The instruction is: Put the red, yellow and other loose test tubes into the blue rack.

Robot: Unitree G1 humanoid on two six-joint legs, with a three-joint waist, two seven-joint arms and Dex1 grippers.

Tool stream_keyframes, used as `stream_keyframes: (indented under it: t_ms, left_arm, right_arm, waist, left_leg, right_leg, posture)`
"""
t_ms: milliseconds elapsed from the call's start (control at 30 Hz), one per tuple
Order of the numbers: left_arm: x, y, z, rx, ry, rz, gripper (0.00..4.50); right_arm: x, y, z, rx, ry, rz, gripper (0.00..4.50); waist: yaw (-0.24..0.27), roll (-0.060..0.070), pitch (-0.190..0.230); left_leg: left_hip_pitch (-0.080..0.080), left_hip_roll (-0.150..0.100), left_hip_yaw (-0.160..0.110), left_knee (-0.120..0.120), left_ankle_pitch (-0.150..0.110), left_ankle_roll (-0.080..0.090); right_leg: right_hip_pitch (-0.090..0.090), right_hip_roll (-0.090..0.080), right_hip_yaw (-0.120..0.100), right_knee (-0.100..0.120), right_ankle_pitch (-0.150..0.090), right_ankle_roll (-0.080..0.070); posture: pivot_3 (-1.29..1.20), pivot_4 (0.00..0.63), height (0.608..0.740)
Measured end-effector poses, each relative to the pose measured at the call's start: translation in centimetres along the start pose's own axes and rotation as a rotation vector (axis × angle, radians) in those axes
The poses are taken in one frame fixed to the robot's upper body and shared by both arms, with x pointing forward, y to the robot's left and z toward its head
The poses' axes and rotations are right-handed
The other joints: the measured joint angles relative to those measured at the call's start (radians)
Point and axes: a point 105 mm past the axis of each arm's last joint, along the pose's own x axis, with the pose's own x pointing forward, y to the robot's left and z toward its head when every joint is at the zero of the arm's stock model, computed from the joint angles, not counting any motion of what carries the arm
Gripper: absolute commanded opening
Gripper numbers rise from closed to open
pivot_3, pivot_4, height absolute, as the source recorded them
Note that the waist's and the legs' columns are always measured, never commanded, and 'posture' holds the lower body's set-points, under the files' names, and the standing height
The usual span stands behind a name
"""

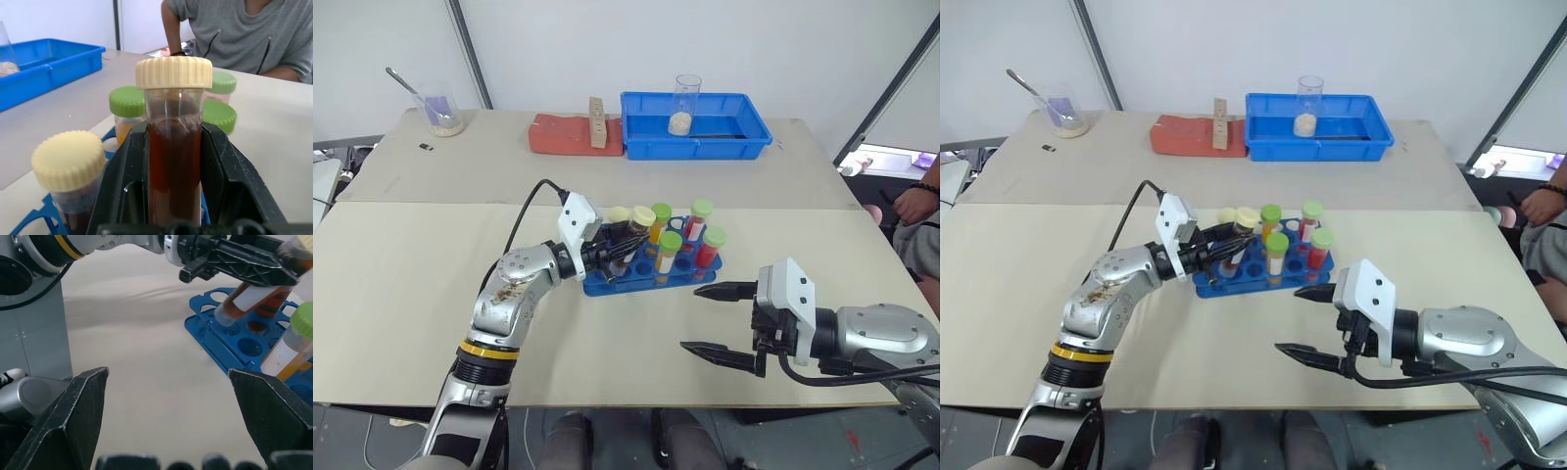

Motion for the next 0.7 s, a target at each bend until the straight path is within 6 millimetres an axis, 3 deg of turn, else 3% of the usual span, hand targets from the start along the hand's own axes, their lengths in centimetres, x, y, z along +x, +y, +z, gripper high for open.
stream_keyframes:
  t_ms: [700]
  left_arm:
    - [0.5,-0.9,-1.0,0.014,-0.053,0.016,0.9]
  right_arm:
    - [0.1,-1.8,-0.1,0.06,-0.009,-0.15,4.37]
  waist:
    - [0.0,0.0,0.0]
  left_leg:
    - [0.0,0.0,0.0,0.0,0.0,0.0]
  right_leg:
    - [0.001,0.0,0.0,0.0,0.0,0.0]
  posture:
    - [0.0,0.15,0.74]
